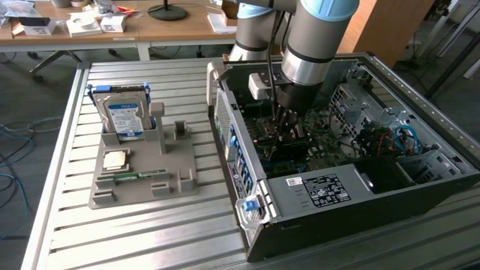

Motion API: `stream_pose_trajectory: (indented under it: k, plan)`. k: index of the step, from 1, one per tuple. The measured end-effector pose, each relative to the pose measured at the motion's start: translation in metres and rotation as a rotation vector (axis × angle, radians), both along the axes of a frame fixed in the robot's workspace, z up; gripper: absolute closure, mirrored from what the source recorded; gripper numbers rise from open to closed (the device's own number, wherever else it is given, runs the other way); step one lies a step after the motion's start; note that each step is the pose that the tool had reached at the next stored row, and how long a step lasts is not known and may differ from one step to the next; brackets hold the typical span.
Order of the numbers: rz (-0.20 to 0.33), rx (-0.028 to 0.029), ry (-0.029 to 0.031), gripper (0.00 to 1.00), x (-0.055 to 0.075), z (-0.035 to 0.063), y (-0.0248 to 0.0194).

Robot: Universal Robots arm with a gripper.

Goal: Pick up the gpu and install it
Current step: 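Press down on the gpu until it lock into place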

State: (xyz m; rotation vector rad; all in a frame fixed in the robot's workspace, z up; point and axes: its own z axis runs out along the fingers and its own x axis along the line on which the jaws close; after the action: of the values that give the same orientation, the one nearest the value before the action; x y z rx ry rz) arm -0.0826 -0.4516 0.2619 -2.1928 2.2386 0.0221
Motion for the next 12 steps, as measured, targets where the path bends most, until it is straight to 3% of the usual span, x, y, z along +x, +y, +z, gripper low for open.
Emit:
stream_pose_trajectory:
  k: [12]
  plan:
    - [0.000,-0.0001,-0.0001,0.89,0.000,0.0219,0.0000]
